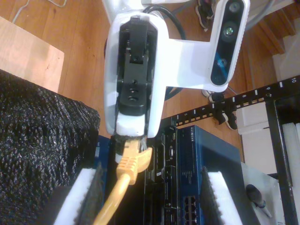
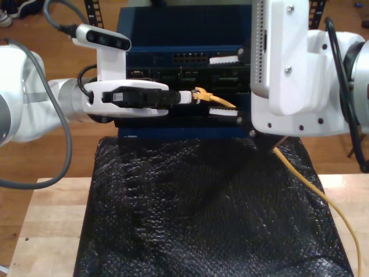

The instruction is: Grab the cable and plug it in

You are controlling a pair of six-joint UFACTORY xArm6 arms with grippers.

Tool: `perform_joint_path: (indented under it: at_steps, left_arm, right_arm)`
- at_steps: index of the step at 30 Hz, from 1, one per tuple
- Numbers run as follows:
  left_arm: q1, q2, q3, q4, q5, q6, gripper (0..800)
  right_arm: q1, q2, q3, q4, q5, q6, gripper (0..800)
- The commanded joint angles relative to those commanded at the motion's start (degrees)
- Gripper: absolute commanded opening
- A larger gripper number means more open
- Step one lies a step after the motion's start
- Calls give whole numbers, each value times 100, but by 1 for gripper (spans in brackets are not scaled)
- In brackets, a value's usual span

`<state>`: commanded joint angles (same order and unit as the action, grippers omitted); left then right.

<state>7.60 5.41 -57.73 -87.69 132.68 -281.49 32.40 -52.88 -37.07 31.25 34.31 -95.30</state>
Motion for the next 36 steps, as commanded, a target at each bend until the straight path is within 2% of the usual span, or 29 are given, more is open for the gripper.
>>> perform_joint_path:
  at_steps: [19, 29, 36]
  left_arm:
    - [0, 9, 0, 9, 105, -158, 11]
    - [0, 9, 18, 0, 123, -158, 14]
    - [-9, 9, 18, 9, 123, -158, 14]
  right_arm:
    - [193, 26, 18, 0, 0, 9, 476]
    - [193, 26, 62, 0, 0, 9, 365]
    - [193, 35, 62, 9, 0, 9, 337]
